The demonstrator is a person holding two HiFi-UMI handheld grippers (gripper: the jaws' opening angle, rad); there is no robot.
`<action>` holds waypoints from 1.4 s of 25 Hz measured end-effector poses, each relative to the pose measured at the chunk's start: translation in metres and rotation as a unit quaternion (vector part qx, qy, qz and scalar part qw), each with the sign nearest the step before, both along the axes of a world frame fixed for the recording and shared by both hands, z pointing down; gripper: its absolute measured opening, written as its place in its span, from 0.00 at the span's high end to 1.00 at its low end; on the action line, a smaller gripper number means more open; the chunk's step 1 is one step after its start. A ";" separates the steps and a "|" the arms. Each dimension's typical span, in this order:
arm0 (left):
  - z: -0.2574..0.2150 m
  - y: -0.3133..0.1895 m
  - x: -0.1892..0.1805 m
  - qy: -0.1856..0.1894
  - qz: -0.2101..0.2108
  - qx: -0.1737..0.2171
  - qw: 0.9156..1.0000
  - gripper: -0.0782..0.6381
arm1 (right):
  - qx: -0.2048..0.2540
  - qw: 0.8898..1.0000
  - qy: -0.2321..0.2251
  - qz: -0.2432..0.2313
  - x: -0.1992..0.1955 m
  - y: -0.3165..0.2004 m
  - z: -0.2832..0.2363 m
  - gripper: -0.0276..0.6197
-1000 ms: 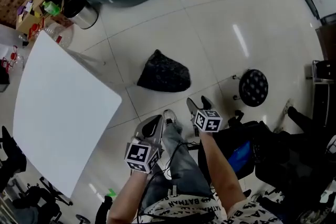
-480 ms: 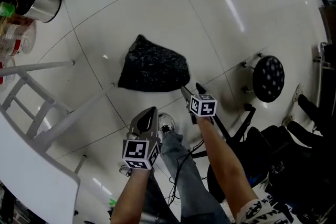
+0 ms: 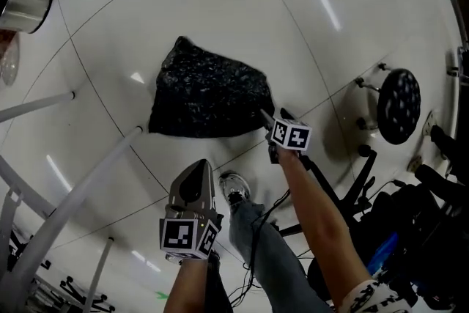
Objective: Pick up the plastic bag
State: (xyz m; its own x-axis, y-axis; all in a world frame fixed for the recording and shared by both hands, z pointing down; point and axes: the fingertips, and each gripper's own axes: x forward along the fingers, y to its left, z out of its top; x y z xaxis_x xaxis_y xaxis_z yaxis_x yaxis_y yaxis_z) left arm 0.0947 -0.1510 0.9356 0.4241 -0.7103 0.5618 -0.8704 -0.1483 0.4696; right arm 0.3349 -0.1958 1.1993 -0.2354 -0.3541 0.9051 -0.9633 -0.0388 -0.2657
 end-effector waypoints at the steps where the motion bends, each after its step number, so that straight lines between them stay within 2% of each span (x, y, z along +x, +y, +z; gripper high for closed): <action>1: 0.007 -0.002 0.000 0.000 -0.002 0.003 1.000 0.89 | -0.002 1.000 0.000 0.002 0.003 -0.003 0.010 0.39; 5: 0.032 -0.004 0.006 -0.005 -0.002 0.008 1.000 0.89 | -0.019 1.000 -0.010 0.000 0.005 -0.007 0.043 0.39; 8: 0.042 -0.003 0.006 -0.009 -0.002 -0.006 1.000 0.89 | -0.047 0.998 -0.032 -0.022 -0.008 0.002 0.055 0.41; 10: 0.044 -0.001 0.001 -0.011 -0.007 -0.022 1.000 0.89 | -0.051 0.997 -0.029 -0.046 -0.018 0.008 0.046 0.82; 11: 0.042 -0.002 -0.002 -0.012 -0.010 -0.028 0.999 0.89 | -0.041 0.997 -0.027 -0.058 -0.024 0.008 0.034 0.93; 12: 0.037 -0.004 -0.004 -0.013 -0.013 -0.030 0.999 0.89 | -0.025 0.997 -0.028 -0.067 -0.030 0.007 0.018 0.93; 16: -0.010 -0.013 -0.001 -0.016 -0.010 -0.024 1.000 0.89 | 0.070 0.992 -0.023 -0.107 -0.061 0.002 -0.086 0.94; 21: -0.119 -0.014 0.016 -0.008 0.015 -0.001 1.000 0.89 | 0.149 0.982 -0.009 -0.112 -0.077 0.004 -0.235 0.94; 26: -0.234 -0.015 0.020 0.008 0.016 0.035 0.999 0.89 | 0.240 0.957 0.013 -0.160 -0.098 -0.035 -0.392 0.94; 30: -0.346 0.002 0.025 0.029 0.017 0.073 0.997 0.89 | 0.294 0.939 0.012 -0.179 -0.103 -0.036 -0.531 0.94; 35: -0.459 0.021 0.022 0.038 0.000 0.129 0.991 0.89 | 0.372 0.906 0.001 -0.202 -0.106 -0.031 -0.683 0.94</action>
State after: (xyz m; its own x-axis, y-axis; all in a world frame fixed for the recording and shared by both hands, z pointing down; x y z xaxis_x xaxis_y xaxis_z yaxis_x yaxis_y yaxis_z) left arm 0.1170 -0.1298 0.4765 0.4585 -0.8258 0.3283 -0.8338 -0.2720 0.4804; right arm 0.2286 -0.2271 0.5164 -0.4807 -0.7517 0.4515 -0.8593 0.5066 -0.0713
